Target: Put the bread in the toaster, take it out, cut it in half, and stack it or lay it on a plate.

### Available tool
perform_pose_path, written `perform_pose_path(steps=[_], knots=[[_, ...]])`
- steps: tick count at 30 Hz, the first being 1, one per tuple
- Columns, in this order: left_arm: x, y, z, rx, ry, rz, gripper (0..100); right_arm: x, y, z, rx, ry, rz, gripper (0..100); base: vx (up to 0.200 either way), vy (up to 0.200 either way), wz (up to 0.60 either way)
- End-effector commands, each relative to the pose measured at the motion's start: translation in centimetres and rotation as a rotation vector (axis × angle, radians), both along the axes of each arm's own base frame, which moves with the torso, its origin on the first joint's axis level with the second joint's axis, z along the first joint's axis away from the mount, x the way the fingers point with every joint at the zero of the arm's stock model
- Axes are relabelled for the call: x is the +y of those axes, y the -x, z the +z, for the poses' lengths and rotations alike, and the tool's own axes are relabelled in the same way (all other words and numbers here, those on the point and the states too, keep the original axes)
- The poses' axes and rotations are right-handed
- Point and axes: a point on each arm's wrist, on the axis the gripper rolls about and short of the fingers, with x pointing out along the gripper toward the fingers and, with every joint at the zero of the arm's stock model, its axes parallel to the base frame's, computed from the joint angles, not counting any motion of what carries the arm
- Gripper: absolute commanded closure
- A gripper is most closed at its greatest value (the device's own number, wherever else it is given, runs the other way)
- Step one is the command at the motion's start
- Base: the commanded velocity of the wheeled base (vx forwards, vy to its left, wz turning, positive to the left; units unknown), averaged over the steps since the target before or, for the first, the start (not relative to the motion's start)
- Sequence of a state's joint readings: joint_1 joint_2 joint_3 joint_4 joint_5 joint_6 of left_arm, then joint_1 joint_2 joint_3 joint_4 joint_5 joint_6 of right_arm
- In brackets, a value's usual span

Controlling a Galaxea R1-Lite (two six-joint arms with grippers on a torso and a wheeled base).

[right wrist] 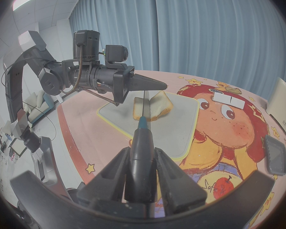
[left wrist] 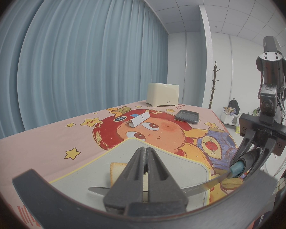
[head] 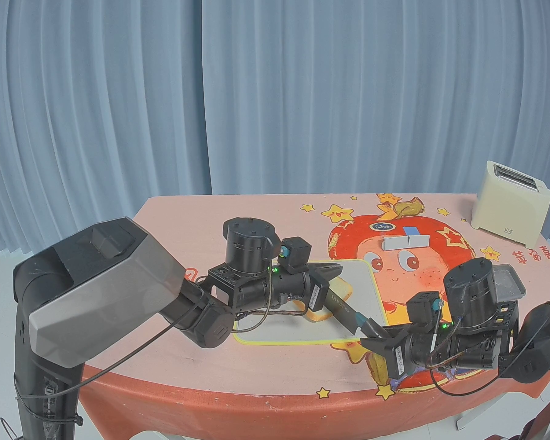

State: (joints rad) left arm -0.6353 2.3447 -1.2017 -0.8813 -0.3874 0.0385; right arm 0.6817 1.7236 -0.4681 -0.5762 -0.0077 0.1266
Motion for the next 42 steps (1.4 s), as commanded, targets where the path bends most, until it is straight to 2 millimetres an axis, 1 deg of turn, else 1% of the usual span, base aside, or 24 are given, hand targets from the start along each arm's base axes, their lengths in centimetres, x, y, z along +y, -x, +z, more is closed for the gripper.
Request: perform_pose_path(steps=[1, 10, 18, 23, 26, 29, 32, 35, 39, 42], knots=[[0.0, -0.1, 0.2, -0.007, 0.005, 0.001, 100, 0.0, -0.1, 0.0, 0.002, 0.001, -0.003, 100, 0.000, 0.000, 0.00], [0.0, -0.2, -0.5, 0.004, -0.005, 0.015, 100, 0.1, -0.4, 0.7, -0.030, -0.031, -0.007, 100, 0.000, 0.000, 0.00], [0.0, -0.3, -0.3, 0.000, -0.002, 0.016, 100, 0.0, -0.4, 0.3, -0.008, -0.036, -0.012, 100, 0.000, 0.000, 0.00], [-0.1, -0.2, 0.6, -0.019, 0.013, 0.015, 100, 0.0, -0.3, -0.1, 0.014, -0.024, -0.008, 100, 0.000, 0.000, 0.00], [-0.1, -0.2, 1.5, -0.037, 0.028, 0.016, 100, 0.0, -0.2, -0.1, 0.013, -0.025, -0.007, 100, 0.000, 0.000, 0.00], [-0.2, -0.2, 1.5, -0.037, 0.028, 0.014, 100, 0.1, -0.2, 0.1, 0.002, -0.034, -0.004, 100, 0.000, 0.000, 0.00], [-0.1, -0.2, 0.9, -0.022, 0.017, 0.016, 100, 0.1, -0.2, 0.3, -0.004, -0.041, -0.004, 100, 0.000, 0.000, 0.00], [0.0, -0.2, 0.7, -0.020, 0.014, 0.017, 100, 0.1, -0.2, 0.4, -0.007, -0.043, -0.003, 100, 0.000, 0.000, 0.00], [0.0, -0.4, -0.5, 0.002, -0.003, 0.018, 100, 0.2, -0.4, 0.7, -0.019, -0.056, -0.008, 100, 0.000, 0.000, 0.00], [0.0, -0.4, -0.7, 0.006, -0.005, 0.020, 100, 0.3, -0.5, 0.9, -0.024, -0.060, -0.008, 100, 0.000, 0.000, 0.00]])
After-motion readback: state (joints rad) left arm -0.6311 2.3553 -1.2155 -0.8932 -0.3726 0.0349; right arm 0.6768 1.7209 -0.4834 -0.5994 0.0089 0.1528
